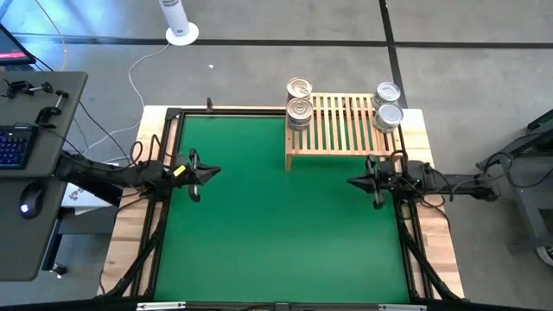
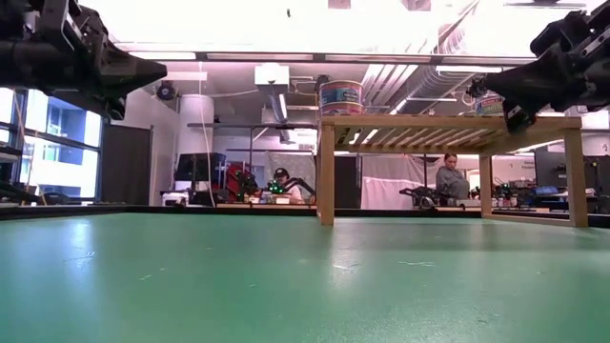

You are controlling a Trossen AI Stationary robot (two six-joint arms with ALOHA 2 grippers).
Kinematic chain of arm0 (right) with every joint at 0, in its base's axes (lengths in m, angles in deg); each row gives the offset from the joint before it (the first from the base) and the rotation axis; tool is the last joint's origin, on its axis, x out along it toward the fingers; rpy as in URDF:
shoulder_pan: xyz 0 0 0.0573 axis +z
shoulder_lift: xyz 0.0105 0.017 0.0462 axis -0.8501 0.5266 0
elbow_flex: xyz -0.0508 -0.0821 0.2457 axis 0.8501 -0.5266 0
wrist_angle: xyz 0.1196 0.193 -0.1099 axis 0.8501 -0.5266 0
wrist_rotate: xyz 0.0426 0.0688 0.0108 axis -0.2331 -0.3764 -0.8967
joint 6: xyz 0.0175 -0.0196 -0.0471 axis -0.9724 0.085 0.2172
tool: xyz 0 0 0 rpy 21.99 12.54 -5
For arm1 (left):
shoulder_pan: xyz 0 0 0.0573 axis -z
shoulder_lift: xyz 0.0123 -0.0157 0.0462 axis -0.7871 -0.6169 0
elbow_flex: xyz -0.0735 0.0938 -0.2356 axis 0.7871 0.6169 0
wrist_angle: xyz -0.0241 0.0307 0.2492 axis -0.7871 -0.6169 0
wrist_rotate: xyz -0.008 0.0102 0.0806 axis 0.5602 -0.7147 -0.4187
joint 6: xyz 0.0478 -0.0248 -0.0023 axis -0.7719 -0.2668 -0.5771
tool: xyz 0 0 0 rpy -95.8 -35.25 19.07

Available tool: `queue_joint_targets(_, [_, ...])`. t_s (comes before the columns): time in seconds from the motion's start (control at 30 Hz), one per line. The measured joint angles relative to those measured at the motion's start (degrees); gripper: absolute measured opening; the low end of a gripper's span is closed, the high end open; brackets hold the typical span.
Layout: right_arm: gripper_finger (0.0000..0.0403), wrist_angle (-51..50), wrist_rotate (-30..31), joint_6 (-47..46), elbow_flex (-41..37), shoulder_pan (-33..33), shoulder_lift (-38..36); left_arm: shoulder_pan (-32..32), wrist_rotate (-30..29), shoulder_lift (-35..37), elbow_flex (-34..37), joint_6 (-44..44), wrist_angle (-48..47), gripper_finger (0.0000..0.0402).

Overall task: Stack canned seafood by type on shelf
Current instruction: Return to Home Position

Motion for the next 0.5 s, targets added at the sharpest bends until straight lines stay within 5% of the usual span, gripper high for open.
queue_joint_targets(0.37, [0.0003,-0.2,0.3,-1.9,0.0,0.0,0.6,0.0,0.7,0.0,0.0,-5.8,-4.8,0.0])
queue_joint_targets(0.5, [0.0003,-0.2,0.3,-6.6,0.0,0.0,0.6,-2.2,8.8,0.6,0.0,-8.1,-1.8,0.0])
